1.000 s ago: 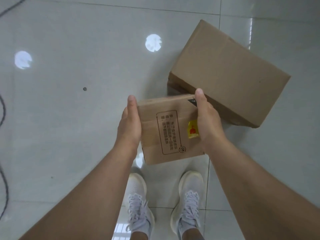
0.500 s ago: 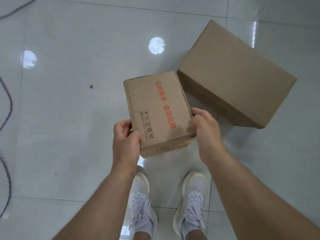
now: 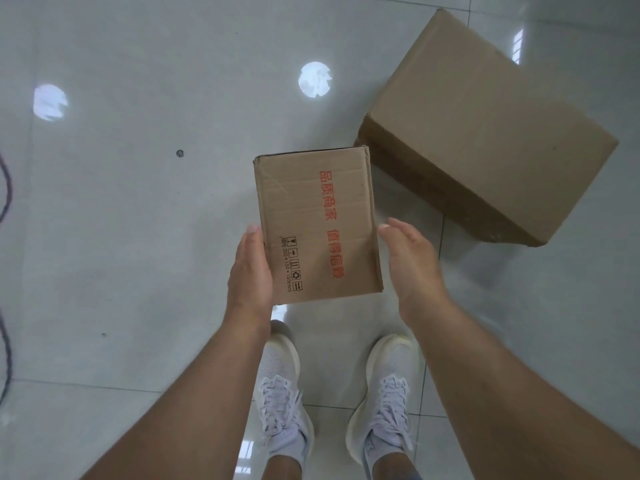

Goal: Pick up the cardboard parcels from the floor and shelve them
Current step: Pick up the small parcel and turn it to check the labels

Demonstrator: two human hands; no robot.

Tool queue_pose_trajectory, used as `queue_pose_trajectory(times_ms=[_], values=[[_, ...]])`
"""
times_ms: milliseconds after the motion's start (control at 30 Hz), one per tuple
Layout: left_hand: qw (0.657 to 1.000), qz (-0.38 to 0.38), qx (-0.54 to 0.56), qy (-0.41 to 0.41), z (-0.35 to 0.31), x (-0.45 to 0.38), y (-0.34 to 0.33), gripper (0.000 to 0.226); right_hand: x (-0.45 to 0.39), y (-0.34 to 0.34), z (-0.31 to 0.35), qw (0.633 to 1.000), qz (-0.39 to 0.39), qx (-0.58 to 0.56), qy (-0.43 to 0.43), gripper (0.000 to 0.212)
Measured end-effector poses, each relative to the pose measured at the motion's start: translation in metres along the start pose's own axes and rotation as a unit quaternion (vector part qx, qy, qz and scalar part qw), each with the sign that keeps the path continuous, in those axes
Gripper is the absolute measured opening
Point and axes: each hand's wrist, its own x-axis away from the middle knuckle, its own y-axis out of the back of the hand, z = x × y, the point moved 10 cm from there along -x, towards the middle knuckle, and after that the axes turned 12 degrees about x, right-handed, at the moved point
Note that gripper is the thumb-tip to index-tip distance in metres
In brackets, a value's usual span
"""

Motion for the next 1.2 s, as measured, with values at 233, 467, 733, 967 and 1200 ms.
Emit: queue_pose_trajectory(times_ms=[233,467,733,967,1200], values=[[0.999,-0.006,0.027,0.038,0.010,-0.011,0.007,0.042,-0.004,-0.013,0.003,0.999,0.019,0.017,0.022,0.029],[1.000,-0.015,-0.023,0.008,0.013,-0.022,0.018,0.047,-0.006,-0.017,-0.001,0.998,0.026,0.043,0.036,0.033],[0.995,0.061,-0.079,0.008,0.014,-0.013,-0.011,0.061,-0.010,-0.017,0.008,0.949,-0.018,0.309,0.057,0.066],[0.991,0.071,-0.075,0.081,0.039,-0.021,-0.015,0.129,-0.013,-0.015,0.007,0.981,0.017,0.183,0.065,0.114],[0.991,0.056,-0.089,0.082,0.038,-0.021,-0.011,0.126,-0.014,-0.018,0.002,0.972,0.081,0.206,0.084,0.105]])
